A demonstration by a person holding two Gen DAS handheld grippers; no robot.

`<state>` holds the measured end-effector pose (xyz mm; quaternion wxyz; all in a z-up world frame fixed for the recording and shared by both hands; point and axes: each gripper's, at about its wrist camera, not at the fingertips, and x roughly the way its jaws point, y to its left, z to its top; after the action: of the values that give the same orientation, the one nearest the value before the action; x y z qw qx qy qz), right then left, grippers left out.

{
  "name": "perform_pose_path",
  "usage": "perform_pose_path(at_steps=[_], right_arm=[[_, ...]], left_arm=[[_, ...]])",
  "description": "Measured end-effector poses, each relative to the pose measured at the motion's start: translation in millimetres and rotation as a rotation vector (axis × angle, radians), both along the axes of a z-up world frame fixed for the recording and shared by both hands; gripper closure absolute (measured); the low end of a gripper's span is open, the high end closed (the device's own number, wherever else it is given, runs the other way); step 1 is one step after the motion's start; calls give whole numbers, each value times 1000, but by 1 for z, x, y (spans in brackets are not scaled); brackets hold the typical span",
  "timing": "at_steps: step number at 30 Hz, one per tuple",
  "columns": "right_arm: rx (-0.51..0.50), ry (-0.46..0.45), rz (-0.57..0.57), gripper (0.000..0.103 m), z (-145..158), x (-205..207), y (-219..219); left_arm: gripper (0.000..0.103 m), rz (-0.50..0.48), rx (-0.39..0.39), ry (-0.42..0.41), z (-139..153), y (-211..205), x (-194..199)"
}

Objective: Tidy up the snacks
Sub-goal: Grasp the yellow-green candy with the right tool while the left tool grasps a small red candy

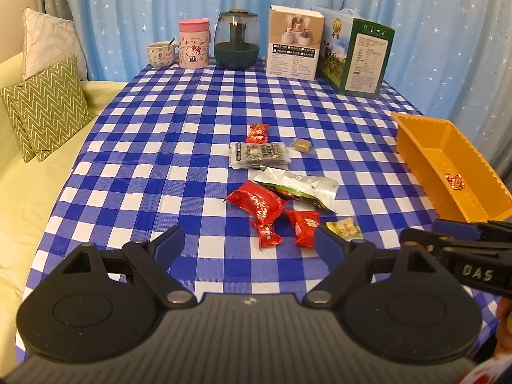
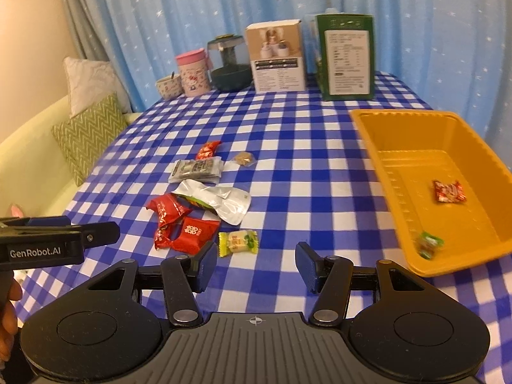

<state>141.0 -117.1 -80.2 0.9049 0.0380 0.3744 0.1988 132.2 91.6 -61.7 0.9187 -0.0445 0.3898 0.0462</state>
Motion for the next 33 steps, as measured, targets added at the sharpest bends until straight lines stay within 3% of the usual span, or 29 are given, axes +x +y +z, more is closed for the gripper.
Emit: perform_pose_path(at_steps=[17,27,33], right_arm=[[-87,-14,90,50,-58,47,52],[-154,-54,100,61,-74,49,61],[-151,-42,92,78,-73,48,61]], left_arm=[[17,23,-25,44,-32,17,34],[18,14,-40,56,-42,15,41],[22,2,-38,70,-47,10,44]])
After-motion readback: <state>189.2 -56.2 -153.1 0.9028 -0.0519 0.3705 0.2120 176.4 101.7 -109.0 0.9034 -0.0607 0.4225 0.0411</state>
